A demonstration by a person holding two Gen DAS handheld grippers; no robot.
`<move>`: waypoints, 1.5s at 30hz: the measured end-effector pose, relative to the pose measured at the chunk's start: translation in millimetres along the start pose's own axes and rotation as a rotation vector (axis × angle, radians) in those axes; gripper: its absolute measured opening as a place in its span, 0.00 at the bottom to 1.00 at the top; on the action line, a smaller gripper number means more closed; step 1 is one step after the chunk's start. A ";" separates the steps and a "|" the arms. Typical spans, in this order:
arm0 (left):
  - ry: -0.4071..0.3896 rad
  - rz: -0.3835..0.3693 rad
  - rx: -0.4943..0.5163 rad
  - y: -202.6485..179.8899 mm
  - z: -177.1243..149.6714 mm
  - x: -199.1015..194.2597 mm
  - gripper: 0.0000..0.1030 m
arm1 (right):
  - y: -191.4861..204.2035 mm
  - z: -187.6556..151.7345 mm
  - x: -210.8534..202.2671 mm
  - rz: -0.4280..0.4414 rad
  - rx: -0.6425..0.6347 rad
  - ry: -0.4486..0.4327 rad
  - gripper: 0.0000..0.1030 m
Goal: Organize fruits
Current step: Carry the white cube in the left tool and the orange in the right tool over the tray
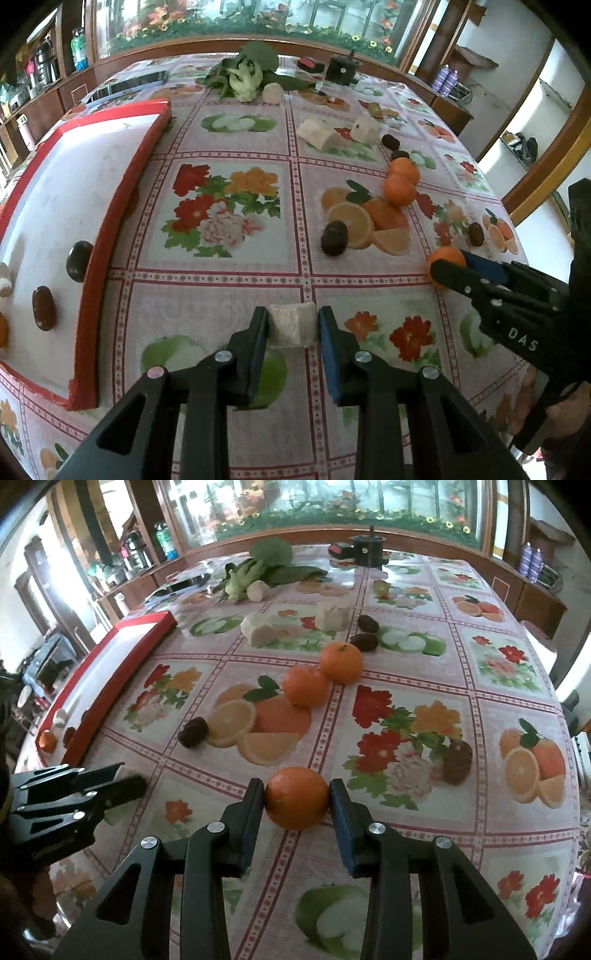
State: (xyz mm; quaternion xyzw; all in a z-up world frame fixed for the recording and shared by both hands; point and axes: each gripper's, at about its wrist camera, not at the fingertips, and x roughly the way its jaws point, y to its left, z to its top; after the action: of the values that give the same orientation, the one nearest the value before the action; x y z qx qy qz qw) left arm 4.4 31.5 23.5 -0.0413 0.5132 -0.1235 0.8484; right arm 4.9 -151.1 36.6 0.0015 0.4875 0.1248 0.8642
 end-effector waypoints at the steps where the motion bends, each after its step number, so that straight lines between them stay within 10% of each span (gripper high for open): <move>1: -0.005 -0.006 -0.003 0.6 -0.4 -2.1 0.29 | 1.5 -0.5 -0.3 -0.003 -0.006 -0.002 0.35; 26: -0.104 -0.019 -0.083 53.8 -1.2 -49.6 0.29 | 109.4 28.8 -9.9 0.035 -0.160 -0.069 0.34; 45: -0.154 0.183 -0.246 195.5 24.8 -59.1 0.29 | 252.5 86.0 50.0 0.164 -0.353 -0.067 0.34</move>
State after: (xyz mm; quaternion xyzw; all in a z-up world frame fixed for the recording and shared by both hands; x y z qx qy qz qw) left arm 32.7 233.9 47.6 -0.1073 0.4596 0.0213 0.8814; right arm 48.0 114.6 71.0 -0.1060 0.4273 0.2783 0.8536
